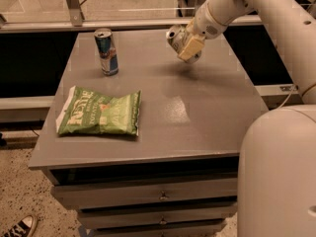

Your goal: Knock 7up can over

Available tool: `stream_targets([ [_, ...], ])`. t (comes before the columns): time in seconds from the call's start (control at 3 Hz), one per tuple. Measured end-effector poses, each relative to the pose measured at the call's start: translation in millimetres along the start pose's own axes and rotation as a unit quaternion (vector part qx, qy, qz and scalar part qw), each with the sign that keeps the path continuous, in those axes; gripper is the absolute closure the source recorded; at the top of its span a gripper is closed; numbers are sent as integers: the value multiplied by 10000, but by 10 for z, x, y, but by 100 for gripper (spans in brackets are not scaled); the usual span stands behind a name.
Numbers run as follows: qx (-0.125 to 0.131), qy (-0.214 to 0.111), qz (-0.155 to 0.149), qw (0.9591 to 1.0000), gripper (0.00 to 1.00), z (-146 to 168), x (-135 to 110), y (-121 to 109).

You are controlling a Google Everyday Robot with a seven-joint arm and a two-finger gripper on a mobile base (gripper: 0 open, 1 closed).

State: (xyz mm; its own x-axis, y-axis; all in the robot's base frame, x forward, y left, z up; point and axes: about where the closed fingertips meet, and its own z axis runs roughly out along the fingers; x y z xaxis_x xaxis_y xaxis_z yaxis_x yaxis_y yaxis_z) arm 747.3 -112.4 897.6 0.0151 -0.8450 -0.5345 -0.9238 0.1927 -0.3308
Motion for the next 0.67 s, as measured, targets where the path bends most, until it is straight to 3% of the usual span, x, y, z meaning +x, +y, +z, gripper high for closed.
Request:
stream_targets([
  [0.33, -2, 506, -528, 9973, 83, 118, 55, 41],
  [0.67, -43, 804, -980, 9919, 60, 203, 89, 116],
])
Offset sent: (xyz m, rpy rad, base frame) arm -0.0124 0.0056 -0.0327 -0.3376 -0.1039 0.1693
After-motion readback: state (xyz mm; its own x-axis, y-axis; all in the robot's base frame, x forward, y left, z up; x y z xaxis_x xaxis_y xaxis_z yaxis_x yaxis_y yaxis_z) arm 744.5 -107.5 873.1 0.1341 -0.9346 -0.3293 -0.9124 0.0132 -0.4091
